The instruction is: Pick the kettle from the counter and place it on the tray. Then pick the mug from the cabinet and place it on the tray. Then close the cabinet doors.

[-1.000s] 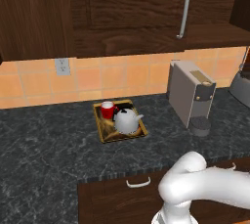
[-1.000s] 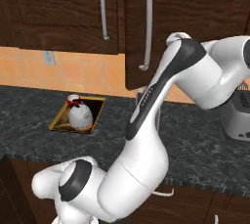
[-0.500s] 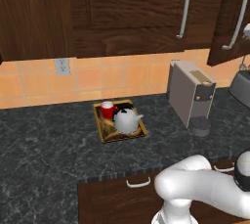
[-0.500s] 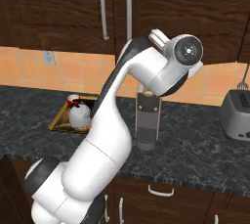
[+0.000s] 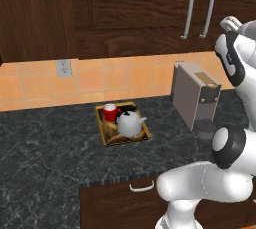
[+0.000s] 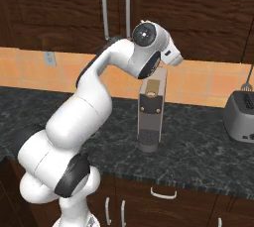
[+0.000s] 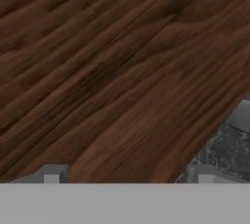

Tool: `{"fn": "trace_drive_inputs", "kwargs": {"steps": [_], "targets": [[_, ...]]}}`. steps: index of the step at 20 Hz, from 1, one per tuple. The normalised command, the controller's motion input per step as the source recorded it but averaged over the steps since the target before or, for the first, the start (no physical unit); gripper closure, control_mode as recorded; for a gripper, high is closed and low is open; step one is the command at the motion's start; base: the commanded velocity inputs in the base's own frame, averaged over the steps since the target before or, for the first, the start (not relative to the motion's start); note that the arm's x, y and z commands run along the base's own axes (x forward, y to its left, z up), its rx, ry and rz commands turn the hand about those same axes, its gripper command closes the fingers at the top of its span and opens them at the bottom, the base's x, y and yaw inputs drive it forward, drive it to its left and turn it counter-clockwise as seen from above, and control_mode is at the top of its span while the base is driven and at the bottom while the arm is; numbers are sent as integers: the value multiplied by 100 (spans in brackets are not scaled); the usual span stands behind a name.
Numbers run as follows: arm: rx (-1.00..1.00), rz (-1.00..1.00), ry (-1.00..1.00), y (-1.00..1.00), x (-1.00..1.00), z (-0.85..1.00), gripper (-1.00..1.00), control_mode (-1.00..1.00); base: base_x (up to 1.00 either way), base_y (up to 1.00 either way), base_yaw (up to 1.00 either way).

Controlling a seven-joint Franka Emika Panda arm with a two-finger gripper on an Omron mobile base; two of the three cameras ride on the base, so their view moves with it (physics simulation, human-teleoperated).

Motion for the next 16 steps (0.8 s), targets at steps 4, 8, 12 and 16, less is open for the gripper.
{"fn": "trace_drive_inputs", "kwargs": {"steps": [4,8,12,16], "targets": [[0,-21,4,9,100,-5,-100,-100,0,0,0],[0,-19,0,1,70,-24,-100,-100,0,0,0],[0,-15,0,0,13,-18,-100,-100,0,0,0],[0,-5,5,-2,7,-7,-100,-100,0,0,0]]}}
